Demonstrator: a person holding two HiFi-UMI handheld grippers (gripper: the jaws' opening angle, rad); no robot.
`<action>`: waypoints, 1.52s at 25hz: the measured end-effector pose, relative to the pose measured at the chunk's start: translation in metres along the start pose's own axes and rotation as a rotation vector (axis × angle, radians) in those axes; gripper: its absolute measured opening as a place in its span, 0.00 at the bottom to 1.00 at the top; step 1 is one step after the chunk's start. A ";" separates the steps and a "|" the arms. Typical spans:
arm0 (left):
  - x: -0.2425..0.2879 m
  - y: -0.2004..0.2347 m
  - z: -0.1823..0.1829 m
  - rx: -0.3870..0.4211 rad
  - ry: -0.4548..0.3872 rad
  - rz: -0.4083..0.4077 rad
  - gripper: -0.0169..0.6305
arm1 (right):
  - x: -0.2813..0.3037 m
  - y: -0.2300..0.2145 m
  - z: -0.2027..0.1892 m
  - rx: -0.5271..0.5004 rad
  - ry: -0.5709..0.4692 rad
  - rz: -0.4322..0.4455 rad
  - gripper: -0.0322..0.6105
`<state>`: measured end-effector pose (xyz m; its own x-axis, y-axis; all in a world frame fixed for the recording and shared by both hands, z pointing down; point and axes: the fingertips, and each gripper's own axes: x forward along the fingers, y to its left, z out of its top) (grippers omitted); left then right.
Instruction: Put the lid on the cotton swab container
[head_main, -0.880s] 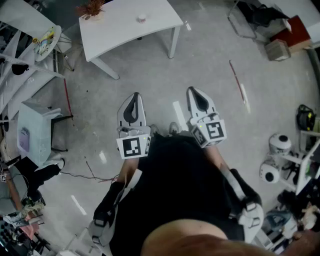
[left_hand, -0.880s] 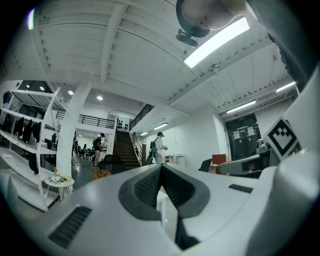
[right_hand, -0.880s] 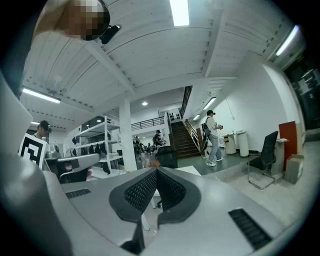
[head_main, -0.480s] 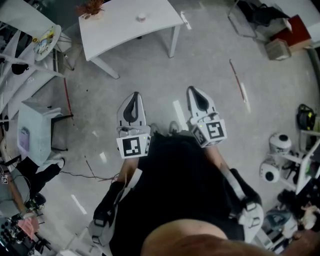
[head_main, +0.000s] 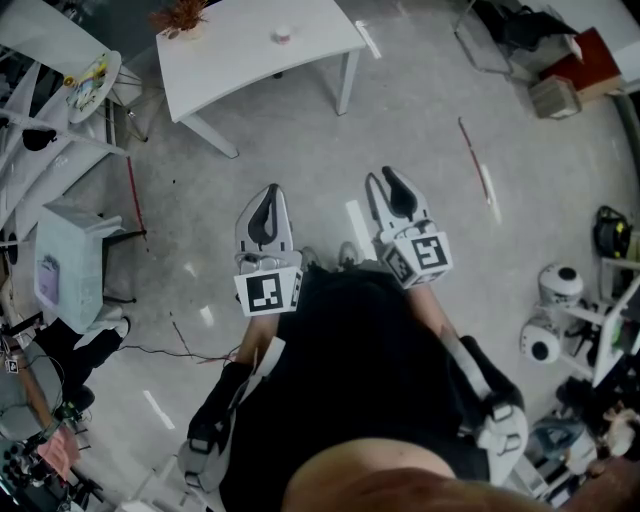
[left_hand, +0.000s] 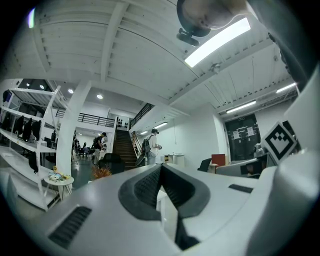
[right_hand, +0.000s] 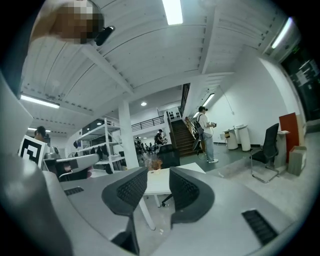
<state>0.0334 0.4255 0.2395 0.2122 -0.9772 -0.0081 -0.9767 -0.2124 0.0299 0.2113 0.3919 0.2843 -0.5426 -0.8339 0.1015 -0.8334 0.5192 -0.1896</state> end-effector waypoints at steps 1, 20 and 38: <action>0.000 0.000 -0.001 -0.001 0.000 -0.002 0.03 | 0.002 0.002 -0.003 -0.002 0.015 0.008 0.25; -0.015 0.041 -0.021 -0.034 0.027 -0.061 0.03 | 0.028 0.047 -0.020 -0.019 0.033 -0.011 0.27; 0.102 0.081 -0.040 -0.015 0.059 -0.018 0.03 | 0.156 -0.013 -0.014 0.002 0.034 0.037 0.27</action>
<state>-0.0224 0.3085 0.2810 0.2316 -0.9715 0.0502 -0.9723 -0.2294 0.0454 0.1358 0.2575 0.3161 -0.5759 -0.8074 0.1279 -0.8127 0.5486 -0.1962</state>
